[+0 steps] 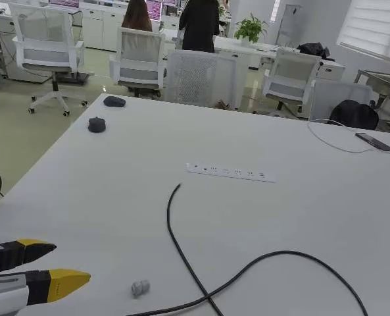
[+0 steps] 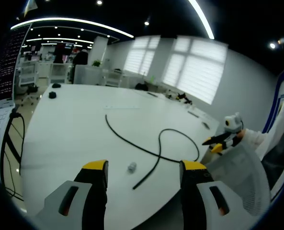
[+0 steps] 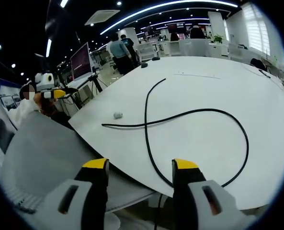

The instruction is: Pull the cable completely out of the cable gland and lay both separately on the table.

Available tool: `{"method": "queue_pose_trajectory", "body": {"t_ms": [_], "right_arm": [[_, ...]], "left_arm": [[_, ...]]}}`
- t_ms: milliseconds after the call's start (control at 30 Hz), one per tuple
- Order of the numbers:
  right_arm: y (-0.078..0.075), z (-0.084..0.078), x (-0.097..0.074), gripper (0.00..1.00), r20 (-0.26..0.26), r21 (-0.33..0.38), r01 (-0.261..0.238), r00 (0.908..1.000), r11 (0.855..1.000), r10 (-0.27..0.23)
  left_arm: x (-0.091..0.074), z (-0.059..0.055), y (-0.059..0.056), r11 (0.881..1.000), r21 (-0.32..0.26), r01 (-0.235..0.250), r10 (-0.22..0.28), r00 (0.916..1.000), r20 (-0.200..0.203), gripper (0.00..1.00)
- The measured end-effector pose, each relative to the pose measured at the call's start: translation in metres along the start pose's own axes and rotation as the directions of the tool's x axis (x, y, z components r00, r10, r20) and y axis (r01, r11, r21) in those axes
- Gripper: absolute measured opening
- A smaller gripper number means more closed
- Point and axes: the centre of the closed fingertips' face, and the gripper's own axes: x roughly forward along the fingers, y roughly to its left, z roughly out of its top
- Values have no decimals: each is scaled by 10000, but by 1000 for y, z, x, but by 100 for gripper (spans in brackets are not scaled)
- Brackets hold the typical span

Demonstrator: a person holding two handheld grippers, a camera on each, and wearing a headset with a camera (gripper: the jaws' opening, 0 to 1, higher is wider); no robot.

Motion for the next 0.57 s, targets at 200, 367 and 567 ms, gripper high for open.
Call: {"method": "queue_pose_trajectory", "body": {"t_ms": [200, 367, 567], "right_arm": [[6, -3, 6, 55, -154, 24, -28, 9999, 10000, 28], [8, -6, 9, 55, -586, -387, -62, 9983, 9992, 40], [10, -6, 11, 55, -596, -400, -111, 9982, 9991, 87]], "left_arm": [[0, 0, 1, 9999, -71, 87, -87, 10000, 5, 61], [-1, -1, 2, 9999, -61, 88, -88, 10000, 39, 60], [-2, 0, 2, 9999, -104, 78, -77, 9999, 85, 61]]}}
